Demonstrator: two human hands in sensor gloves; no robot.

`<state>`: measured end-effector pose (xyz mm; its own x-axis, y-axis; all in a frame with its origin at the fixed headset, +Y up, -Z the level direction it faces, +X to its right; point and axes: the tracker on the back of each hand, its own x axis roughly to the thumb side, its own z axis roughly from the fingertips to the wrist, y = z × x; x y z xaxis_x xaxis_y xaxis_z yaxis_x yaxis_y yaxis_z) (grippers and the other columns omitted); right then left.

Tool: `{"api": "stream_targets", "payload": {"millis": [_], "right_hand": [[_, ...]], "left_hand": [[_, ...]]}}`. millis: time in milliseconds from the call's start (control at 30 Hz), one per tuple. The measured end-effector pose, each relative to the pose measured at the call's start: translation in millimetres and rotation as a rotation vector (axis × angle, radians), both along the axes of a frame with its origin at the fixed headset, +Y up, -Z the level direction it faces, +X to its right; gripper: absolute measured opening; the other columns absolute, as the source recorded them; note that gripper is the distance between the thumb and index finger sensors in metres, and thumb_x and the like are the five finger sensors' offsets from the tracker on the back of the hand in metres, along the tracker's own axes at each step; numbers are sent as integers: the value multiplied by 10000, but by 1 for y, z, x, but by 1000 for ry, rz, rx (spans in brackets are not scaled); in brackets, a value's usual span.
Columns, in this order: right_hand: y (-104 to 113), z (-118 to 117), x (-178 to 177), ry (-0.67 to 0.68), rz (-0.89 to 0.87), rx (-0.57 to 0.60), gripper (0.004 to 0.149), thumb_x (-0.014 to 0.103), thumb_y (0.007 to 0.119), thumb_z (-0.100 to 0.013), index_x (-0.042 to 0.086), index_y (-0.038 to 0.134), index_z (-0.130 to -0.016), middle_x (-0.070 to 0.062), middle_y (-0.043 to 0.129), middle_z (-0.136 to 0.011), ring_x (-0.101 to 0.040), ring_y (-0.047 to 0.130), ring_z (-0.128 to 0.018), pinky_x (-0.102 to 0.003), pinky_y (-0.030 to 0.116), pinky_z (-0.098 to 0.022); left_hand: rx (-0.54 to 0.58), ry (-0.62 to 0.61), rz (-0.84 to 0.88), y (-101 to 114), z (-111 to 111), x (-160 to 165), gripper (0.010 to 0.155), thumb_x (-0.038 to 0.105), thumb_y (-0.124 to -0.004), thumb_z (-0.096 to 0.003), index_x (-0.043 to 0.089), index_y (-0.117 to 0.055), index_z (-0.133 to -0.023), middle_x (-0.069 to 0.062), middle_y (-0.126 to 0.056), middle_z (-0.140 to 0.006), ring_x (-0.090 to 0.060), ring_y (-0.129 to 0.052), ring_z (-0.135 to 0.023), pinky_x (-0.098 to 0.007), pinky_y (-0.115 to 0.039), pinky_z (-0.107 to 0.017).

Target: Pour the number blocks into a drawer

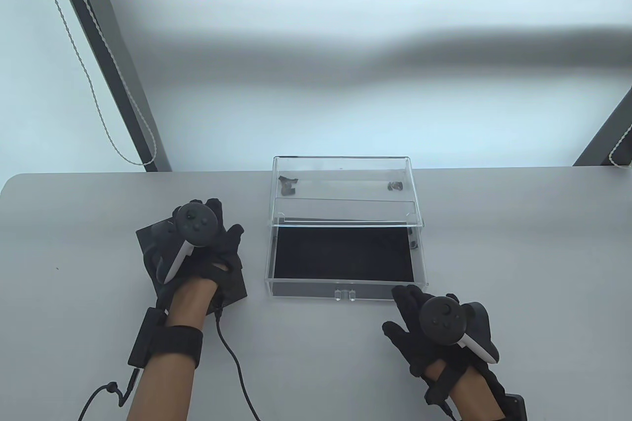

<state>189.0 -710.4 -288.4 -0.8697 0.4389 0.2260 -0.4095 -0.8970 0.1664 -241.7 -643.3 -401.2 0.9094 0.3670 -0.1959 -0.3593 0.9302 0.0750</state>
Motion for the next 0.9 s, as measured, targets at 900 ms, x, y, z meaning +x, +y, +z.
{"api": "stream_targets", "payload": {"millis": [900], "right_hand": [[-5, -2, -2, 9, 0, -28, 779, 573, 707, -436, 162, 419, -1033, -219, 506, -1073, -533, 565, -933, -765, 228, -629]], "left_hand": [[-23, 87, -44, -40, 11, -25, 793, 709, -553, -456, 284, -389, -1105, -72, -271, -1244, -355, -206, -1129, -662, -158, -759]]}}
